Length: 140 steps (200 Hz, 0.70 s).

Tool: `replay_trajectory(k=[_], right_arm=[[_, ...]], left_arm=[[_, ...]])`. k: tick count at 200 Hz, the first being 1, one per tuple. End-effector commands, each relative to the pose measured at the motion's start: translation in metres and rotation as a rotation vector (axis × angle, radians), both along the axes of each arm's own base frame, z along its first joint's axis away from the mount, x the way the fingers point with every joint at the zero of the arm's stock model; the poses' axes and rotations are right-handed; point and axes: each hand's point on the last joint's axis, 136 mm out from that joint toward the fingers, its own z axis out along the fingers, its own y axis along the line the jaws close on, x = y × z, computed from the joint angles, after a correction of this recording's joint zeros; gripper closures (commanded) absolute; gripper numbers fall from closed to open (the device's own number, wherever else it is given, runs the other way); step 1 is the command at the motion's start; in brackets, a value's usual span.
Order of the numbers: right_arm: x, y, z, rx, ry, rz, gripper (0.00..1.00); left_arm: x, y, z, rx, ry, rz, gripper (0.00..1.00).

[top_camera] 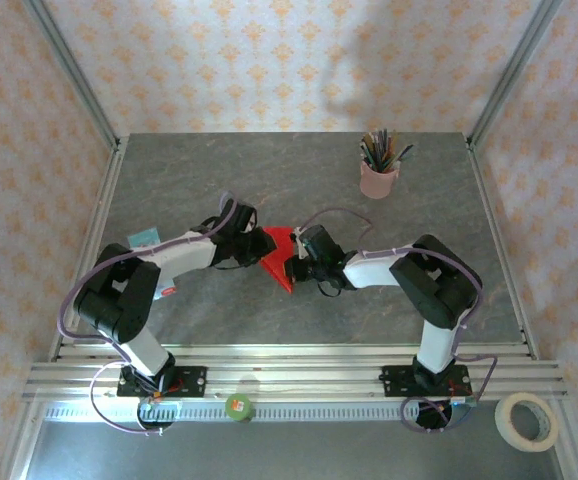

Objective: Fold a paper plane with a square sheet of paper (pick it up from the middle)

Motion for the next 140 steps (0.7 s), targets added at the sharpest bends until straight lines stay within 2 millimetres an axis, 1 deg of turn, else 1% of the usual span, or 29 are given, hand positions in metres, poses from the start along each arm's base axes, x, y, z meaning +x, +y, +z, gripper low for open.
replay_trajectory(k=[1,33,56,74,90,140], right_arm=[[-0.004,-0.004,-0.015,-0.038,0.041,0.003,0.96],[-0.004,-0.005,-0.017,-0.045,0.048,0.000,0.95],[-0.004,-0.005,-0.018,-0.048,0.050,-0.002,0.94],[-0.004,-0.005,-0.018,-0.050,0.051,-0.003,0.94],[-0.003,-0.005,-0.019,-0.054,0.052,-0.005,0.94],[-0.003,-0.007,-0.020,-0.063,0.053,-0.009,0.93]], left_arm=[[-0.001,-0.008,0.005,-0.065,0.001,0.031,0.80],[-0.008,-0.011,-0.007,-0.074,0.032,0.037,0.82],[-0.009,-0.019,-0.007,-0.097,0.037,0.035,0.83],[-0.008,-0.021,-0.007,-0.106,0.037,0.043,0.84],[-0.008,-0.021,-0.009,-0.104,0.043,0.050,0.85],[-0.013,-0.011,-0.029,-0.049,0.076,0.071,0.91]])
